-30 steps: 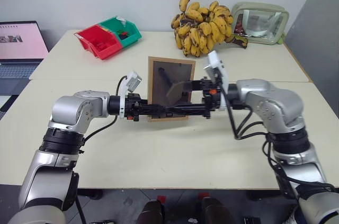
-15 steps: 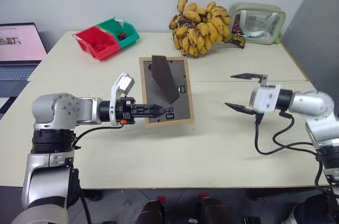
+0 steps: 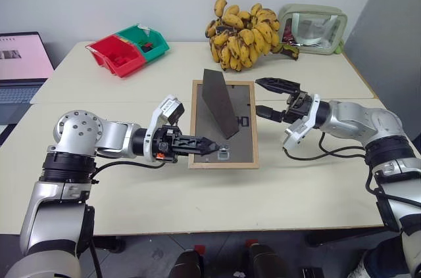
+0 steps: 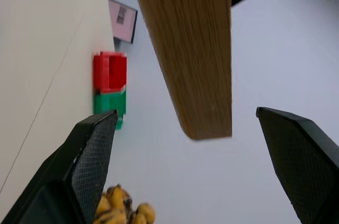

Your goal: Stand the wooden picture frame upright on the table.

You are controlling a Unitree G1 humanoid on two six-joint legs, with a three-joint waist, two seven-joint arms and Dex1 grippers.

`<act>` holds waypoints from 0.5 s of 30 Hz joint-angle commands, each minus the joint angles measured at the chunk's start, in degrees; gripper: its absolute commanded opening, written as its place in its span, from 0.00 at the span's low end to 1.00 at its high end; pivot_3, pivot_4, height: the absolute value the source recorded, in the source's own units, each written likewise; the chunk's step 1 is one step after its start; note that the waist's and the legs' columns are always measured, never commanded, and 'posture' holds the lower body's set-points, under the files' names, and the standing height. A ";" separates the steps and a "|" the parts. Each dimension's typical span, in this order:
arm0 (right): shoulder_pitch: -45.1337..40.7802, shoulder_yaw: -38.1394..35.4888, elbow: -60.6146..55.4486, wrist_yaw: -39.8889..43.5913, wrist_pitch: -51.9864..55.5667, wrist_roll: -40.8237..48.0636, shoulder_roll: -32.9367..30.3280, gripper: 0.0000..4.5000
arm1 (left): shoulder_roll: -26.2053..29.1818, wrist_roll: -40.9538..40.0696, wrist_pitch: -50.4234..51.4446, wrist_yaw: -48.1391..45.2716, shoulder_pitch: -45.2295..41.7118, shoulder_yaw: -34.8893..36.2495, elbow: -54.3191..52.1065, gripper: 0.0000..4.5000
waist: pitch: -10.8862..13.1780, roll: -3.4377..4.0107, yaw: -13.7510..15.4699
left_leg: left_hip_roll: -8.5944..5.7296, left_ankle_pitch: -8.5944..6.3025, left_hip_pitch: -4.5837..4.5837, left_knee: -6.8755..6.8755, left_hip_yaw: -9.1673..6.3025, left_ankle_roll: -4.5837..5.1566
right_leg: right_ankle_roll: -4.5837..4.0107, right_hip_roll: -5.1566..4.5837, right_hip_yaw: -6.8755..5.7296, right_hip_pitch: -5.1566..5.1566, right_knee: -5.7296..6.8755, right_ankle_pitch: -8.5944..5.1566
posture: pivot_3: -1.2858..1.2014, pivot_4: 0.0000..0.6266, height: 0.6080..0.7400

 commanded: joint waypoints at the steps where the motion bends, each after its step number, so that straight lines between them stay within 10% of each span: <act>1: -3.28 4.67 -1.84 -7.79 -1.07 -4.94 -0.71 0.98 | 1.01 -4.46 0.25 0.90 -0.70 0.03 -1.43 0.29 | 0.00 0.00 0.01 | -0.01 0.00 0.00 0.01 0.00 0.00 | 0.00 0.00 0.00 0.01 0.00 0.00 | 0.52 0.24 1.00; 15: -7.51 12.11 -1.48 -16.47 -2.26 -5.83 -2.64 0.42 | 0.99 -7.50 0.25 4.20 2.09 0.69 -3.48 0.29 | 0.00 0.00 -0.04 | 0.00 0.00 0.00 0.01 0.00 0.01 | 0.00 0.00 0.00 0.01 0.03 0.00 | 0.52 0.24 1.00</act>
